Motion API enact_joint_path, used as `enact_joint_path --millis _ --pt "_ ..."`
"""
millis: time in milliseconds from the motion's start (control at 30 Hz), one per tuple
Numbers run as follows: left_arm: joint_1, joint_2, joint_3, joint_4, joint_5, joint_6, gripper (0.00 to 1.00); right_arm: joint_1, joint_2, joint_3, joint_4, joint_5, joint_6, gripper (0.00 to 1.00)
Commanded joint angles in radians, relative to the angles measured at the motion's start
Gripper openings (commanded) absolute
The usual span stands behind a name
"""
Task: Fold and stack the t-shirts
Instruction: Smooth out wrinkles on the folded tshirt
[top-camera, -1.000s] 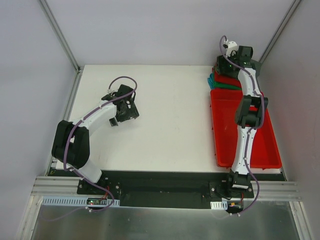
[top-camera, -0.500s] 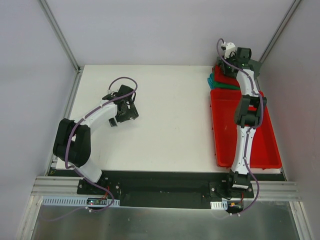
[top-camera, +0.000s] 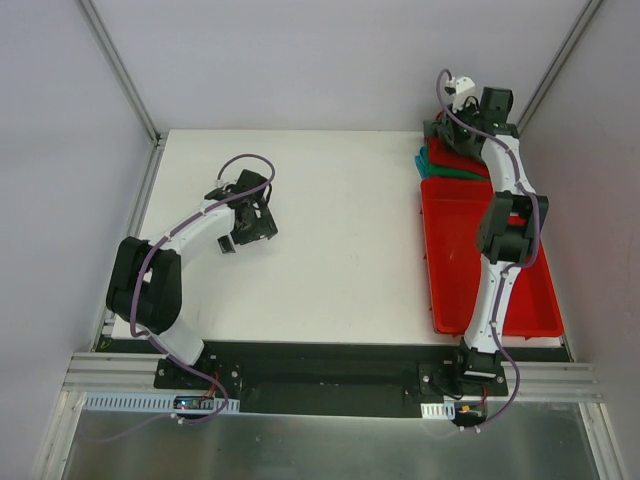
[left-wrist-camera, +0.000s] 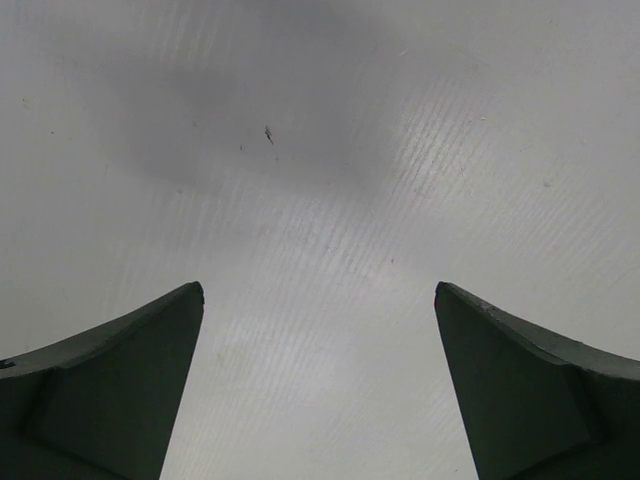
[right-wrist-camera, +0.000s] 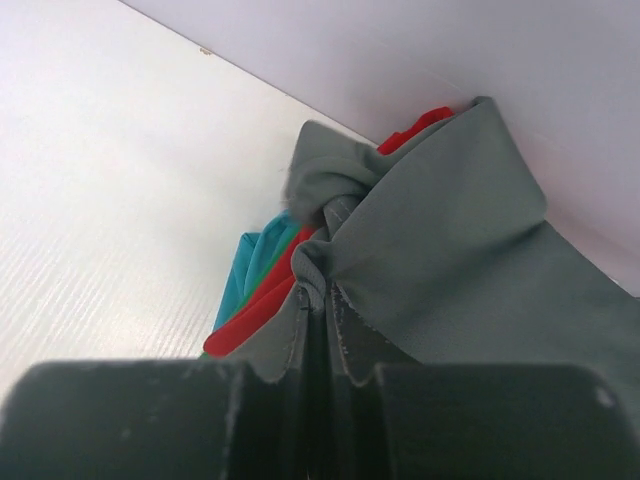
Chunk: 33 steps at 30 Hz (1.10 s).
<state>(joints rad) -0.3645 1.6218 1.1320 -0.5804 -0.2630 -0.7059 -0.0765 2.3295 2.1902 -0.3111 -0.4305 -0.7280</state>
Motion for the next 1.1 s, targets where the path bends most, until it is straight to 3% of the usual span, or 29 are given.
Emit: enact_joint_path --millis 0,133,300,433,633,733,867,967,1067 --pt "0.009 0.003 0.008 -0.004 0.013 -0.003 0.99 0.009 -0.055 -0.013 -0.026 -0.030 -0.053 0.04" --pt "0.009 0.000 0.005 -0.004 0.010 0.000 0.99 0.011 -0.061 -0.067 -0.043 -0.037 -0.093 0.07" --pt "0.009 0.007 0.011 -0.004 0.013 0.000 0.99 0.015 -0.076 -0.147 -0.026 -0.031 -0.116 0.20" --pt "0.009 0.012 0.014 -0.004 0.028 -0.001 0.99 0.015 -0.091 -0.153 -0.034 -0.033 -0.114 0.66" --pt "0.009 -0.023 0.014 -0.004 0.034 -0.006 0.99 0.006 -0.191 -0.148 -0.039 -0.025 0.057 0.99" --pt "0.009 -0.037 0.015 -0.004 0.034 -0.006 0.99 -0.014 -0.243 -0.171 0.004 0.054 0.316 0.96" --pt "0.009 -0.039 0.017 0.002 0.039 0.002 0.99 -0.017 -0.277 -0.207 -0.042 0.367 0.519 0.96" --pt "0.009 -0.037 0.018 0.002 0.038 0.013 0.99 -0.019 -0.248 -0.202 -0.072 0.542 0.536 0.96" --pt "0.009 -0.042 0.015 0.001 0.025 0.022 0.99 -0.029 -0.185 -0.149 -0.106 0.462 0.487 0.96"
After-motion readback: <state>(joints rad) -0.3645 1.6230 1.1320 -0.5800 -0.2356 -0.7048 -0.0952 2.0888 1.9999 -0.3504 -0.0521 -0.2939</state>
